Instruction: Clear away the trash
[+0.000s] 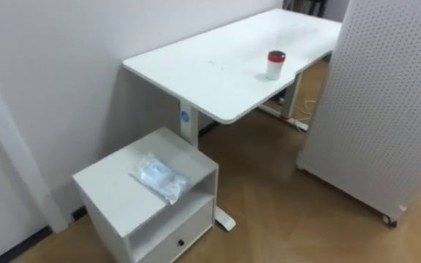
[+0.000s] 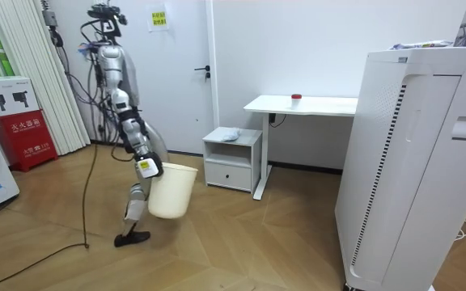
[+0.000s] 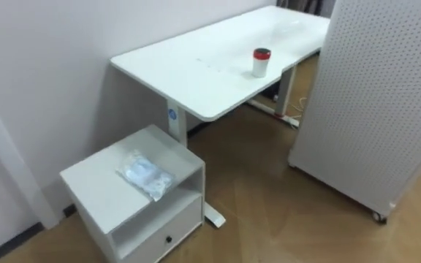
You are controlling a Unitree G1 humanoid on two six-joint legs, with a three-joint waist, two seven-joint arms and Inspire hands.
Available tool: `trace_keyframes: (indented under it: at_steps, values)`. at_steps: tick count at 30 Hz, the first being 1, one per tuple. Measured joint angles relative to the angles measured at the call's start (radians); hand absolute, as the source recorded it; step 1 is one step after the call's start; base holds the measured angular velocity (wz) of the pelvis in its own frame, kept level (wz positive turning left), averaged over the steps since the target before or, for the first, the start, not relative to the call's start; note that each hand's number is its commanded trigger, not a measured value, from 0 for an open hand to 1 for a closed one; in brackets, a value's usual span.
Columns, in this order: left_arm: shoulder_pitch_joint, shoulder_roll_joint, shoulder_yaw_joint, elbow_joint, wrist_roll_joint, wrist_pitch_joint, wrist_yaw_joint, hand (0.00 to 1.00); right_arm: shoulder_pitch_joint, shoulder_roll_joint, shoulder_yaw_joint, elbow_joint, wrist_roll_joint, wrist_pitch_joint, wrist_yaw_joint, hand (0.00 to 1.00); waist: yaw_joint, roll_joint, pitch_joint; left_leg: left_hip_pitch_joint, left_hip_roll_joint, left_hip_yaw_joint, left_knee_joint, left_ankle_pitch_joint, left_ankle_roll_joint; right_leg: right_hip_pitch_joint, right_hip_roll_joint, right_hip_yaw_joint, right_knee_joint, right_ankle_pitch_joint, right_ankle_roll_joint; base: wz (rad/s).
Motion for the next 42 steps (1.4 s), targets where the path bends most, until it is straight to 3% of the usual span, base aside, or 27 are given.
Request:
trace_keyframes:
  at_steps: [2, 3, 4, 6, 8, 9, 10, 11, 12, 13, 14, 15, 16, 17, 18, 19, 20, 22, 23, 24, 25, 26, 28, 30, 38, 42]
  values:
    - [-0.037, 0.000, 0.000, -0.003, -0.030, -0.026, 0.000, 0.00, 0.005, -0.009, 0.002, -0.017, -0.012, -0.002, -0.007, 1.00, 0.002, -0.006, 0.0022, 0.013, -0.011, 0.015, 0.046, -0.066, 0.013, -0.026, -0.031, -0.028, 0.145, -0.014, 0.027, -0.12]
    - [-0.046, 0.001, 0.000, -0.002, -0.038, -0.033, 0.002, 0.00, 0.004, -0.011, 0.000, -0.026, -0.011, -0.002, -0.014, 1.00, 0.001, -0.003, 0.0050, 0.020, -0.011, 0.021, 0.050, -0.078, 0.018, -0.048, -0.040, -0.040, 0.213, -0.007, 0.042, -0.14]
    - [-0.057, 0.004, 0.000, -0.001, -0.047, -0.048, 0.006, 0.00, 0.005, -0.013, 0.000, -0.048, -0.008, -0.003, -0.033, 1.00, 0.003, 0.003, 0.0079, 0.044, -0.014, 0.028, 0.053, -0.100, 0.023, -0.098, -0.060, -0.051, 0.355, 0.032, 0.079, -0.10]
    - [-0.083, 0.009, -0.002, -0.002, -0.059, -0.056, 0.025, 0.00, -0.008, -0.014, 0.001, -0.059, -0.005, -0.011, -0.046, 1.00, 0.000, 0.012, 0.0138, 0.079, -0.011, 0.027, 0.066, -0.136, 0.027, -0.166, -0.077, -0.070, 0.519, 0.134, 0.079, -0.10]
    - [-0.114, 0.019, -0.017, -0.003, -0.075, -0.060, 0.058, 0.00, -0.032, -0.012, 0.010, -0.059, -0.007, -0.015, -0.051, 1.00, 0.001, 0.031, 0.0055, 0.112, -0.005, 0.020, 0.059, -0.167, 0.030, -0.256, -0.098, -0.101, 0.671, 0.292, 0.061, -0.12]
    - [-0.124, 0.020, -0.018, -0.006, -0.076, -0.061, 0.068, 0.00, -0.039, -0.012, 0.011, -0.059, -0.004, -0.016, -0.050, 1.00, 0.002, 0.035, 0.0047, 0.117, -0.005, 0.018, 0.053, -0.170, 0.031, -0.282, -0.101, -0.103, 0.695, 0.295, 0.059, -0.04]
    - [-0.146, 0.021, -0.022, -0.019, -0.084, -0.061, 0.089, 0.00, -0.049, -0.012, 0.014, -0.070, 0.003, -0.021, -0.048, 1.00, 0.001, 0.041, 0.0089, 0.119, 0.000, 0.009, 0.047, -0.175, 0.030, -0.346, -0.100, -0.117, 0.718, 0.253, 0.049, 0.09]
    - [-0.176, 0.021, -0.035, -0.033, -0.098, -0.062, 0.104, 0.00, -0.061, -0.012, 0.011, -0.085, 0.008, -0.025, -0.046, 1.00, -0.001, 0.052, 0.0159, 0.113, 0.016, -0.001, 0.047, -0.180, 0.028, -0.416, -0.087, -0.136, 0.697, 0.201, 0.037, 0.16]
    - [-0.188, 0.021, -0.040, -0.041, -0.107, -0.064, 0.110, 0.00, -0.073, -0.013, 0.011, -0.089, 0.008, -0.025, -0.046, 1.00, -0.003, 0.053, 0.0167, 0.110, 0.024, -0.005, 0.046, -0.181, 0.026, -0.446, -0.081, -0.145, 0.669, 0.183, 0.036, 0.20]
    - [-0.219, 0.025, -0.058, -0.047, -0.133, -0.076, 0.118, 0.00, -0.089, -0.012, 0.014, -0.089, 0.008, -0.026, -0.041, 1.00, -0.003, 0.062, 0.0229, 0.100, 0.036, -0.016, 0.040, -0.184, 0.021, -0.506, -0.067, -0.154, 0.565, 0.166, 0.035, 0.32]
    - [-0.248, 0.024, -0.083, -0.050, -0.150, -0.080, 0.122, 0.00, -0.099, -0.011, 0.020, -0.089, 0.008, -0.033, -0.036, 1.00, -0.016, 0.070, 0.0254, 0.095, 0.045, -0.043, 0.036, -0.187, 0.016, -0.528, -0.050, -0.160, 0.403, 0.167, 0.036, 0.39]
    - [-0.262, 0.024, -0.095, -0.052, -0.157, -0.081, 0.122, 0.00, -0.103, -0.010, 0.026, -0.090, 0.008, -0.037, -0.034, 1.00, -0.022, 0.070, 0.0251, 0.093, 0.045, -0.053, 0.030, -0.185, 0.012, -0.532, -0.044, -0.161, 0.314, 0.175, 0.037, 0.54]
    - [-0.289, 0.023, -0.123, -0.051, -0.186, -0.087, 0.123, 0.00, -0.112, -0.009, 0.042, -0.087, 0.016, -0.044, -0.029, 1.00, -0.031, 0.070, 0.0243, 0.086, 0.045, -0.069, 0.026, -0.186, 0.007, -0.532, -0.037, -0.172, 0.141, 0.220, 0.036, 0.56]
    - [-0.316, 0.014, -0.137, -0.046, -0.189, -0.093, 0.123, 0.00, -0.125, -0.010, 0.047, -0.073, 0.019, -0.050, -0.028, 1.00, -0.044, 0.075, 0.0236, 0.079, 0.049, -0.092, 0.029, -0.191, -0.002, -0.532, -0.021, -0.170, 0.058, 0.321, 0.034, 0.56]
    - [-0.327, 0.009, -0.137, -0.045, -0.189, -0.096, 0.123, 0.00, -0.129, -0.009, 0.049, -0.065, 0.017, -0.055, -0.026, 1.00, -0.049, 0.077, 0.0189, 0.071, 0.053, -0.098, 0.032, -0.195, -0.009, -0.531, -0.008, -0.167, 0.035, 0.356, 0.026, 0.45]
    - [-0.350, 0.000, -0.136, -0.046, -0.187, -0.105, 0.125, 0.00, -0.144, -0.010, 0.049, -0.047, 0.013, -0.067, -0.020, 1.00, -0.049, 0.087, 0.0151, 0.056, 0.067, -0.101, 0.041, -0.201, -0.021, -0.534, 0.010, -0.172, 0.032, 0.393, 0.021, 0.12]
    - [-0.361, -0.001, -0.136, -0.047, -0.188, -0.116, 0.130, 0.00, -0.171, -0.010, 0.062, -0.028, 0.007, -0.079, -0.019, 1.00, -0.044, 0.094, 0.0200, 0.045, 0.079, -0.093, 0.040, -0.198, -0.033, -0.545, 0.024, -0.172, 0.025, 0.395, 0.013, -0.07]
    - [-0.363, -0.001, -0.137, -0.046, -0.191, -0.122, 0.143, 0.00, -0.197, -0.012, 0.109, -0.010, 0.006, -0.098, -0.019, 1.00, -0.051, 0.099, 0.0196, 0.027, 0.087, -0.078, 0.042, -0.184, -0.058, -0.545, 0.030, -0.157, -0.003, 0.399, 0.002, -0.16]
    - [-0.379, -0.002, -0.138, -0.046, -0.191, -0.124, 0.158, 0.00, -0.208, -0.010, 0.137, -0.008, 0.006, -0.109, -0.019, 1.00, -0.068, 0.087, 0.0298, -0.021, 0.096, -0.080, 0.091, -0.174, -0.089, -0.545, 0.025, -0.125, -0.014, 0.399, 0.001, 0.16]
    - [-0.390, -0.002, -0.140, -0.045, -0.192, -0.130, 0.167, 0.00, -0.212, -0.010, 0.148, -0.004, 0.006, -0.115, -0.020, 1.00, -0.079, 0.082, 0.0341, -0.045, 0.101, -0.091, 0.072, -0.169, -0.097, -0.549, 0.026, -0.100, -0.016, 0.400, 0.003, 0.60]
    - [-0.425, 0.000, -0.156, -0.046, -0.189, -0.148, 0.186, 0.00, -0.217, -0.010, 0.148, -0.002, 0.006, -0.129, -0.020, 1.00, -0.101, 0.098, 0.0353, -0.090, 0.128, -0.089, 0.001, -0.115, -0.079, -0.569, 0.032, -0.082, -0.002, 0.395, 0.013, 0.50]
    - [-0.450, 0.005, -0.169, -0.049, -0.189, -0.168, 0.215, 0.00, -0.231, -0.007, 0.148, 0.003, 0.006, -0.127, -0.019, 1.00, -0.093, 0.076, 0.0395, -0.096, 0.133, -0.046, 0.000, -0.100, -0.078, -0.593, 0.029, -0.085, 0.007, 0.388, 0.023, 0.28]
    - [-0.472, 0.004, -0.166, -0.050, -0.189, -0.187, 0.257, 0.00, -0.247, -0.011, 0.155, 0.005, 0.007, -0.128, -0.017, 1.00, -0.081, 0.058, 0.0462, -0.109, 0.134, -0.021, 0.002, -0.098, -0.077, -0.615, 0.034, -0.088, 0.005, 0.387, 0.020, -0.27]
    - [-0.506, 0.006, -0.165, -0.047, -0.186, -0.188, 0.291, 0.00, -0.258, -0.019, 0.165, 0.005, 0.008, -0.133, -0.020, 1.00, -0.092, 0.064, 0.0497, -0.140, 0.134, -0.024, 0.015, -0.098, -0.078, -0.642, 0.034, -0.092, 0.012, 0.389, 0.016, -0.09]
    - [-0.637, 0.098, -0.182, -0.051, -0.199, -0.215, 0.442, 0.00, -0.275, -0.032, 0.176, 0.006, 0.049, -0.146, -0.031, 1.00, -0.158, 0.069, 0.0565, -0.230, 0.134, -0.025, 0.044, -0.097, -0.093, -0.745, 0.036, -0.102, 0.067, 0.385, -0.007, -0.03]
    - [-0.695, 0.125, -0.212, -0.051, -0.219, -0.219, 0.486, 0.00, -0.284, -0.041, 0.201, 0.005, 0.086, -0.154, -0.046, 1.00, -0.175, 0.069, 0.0586, -0.269, 0.140, -0.026, 0.063, -0.097, -0.097, -0.782, 0.039, -0.108, 0.074, 0.383, -0.015, 0.00]
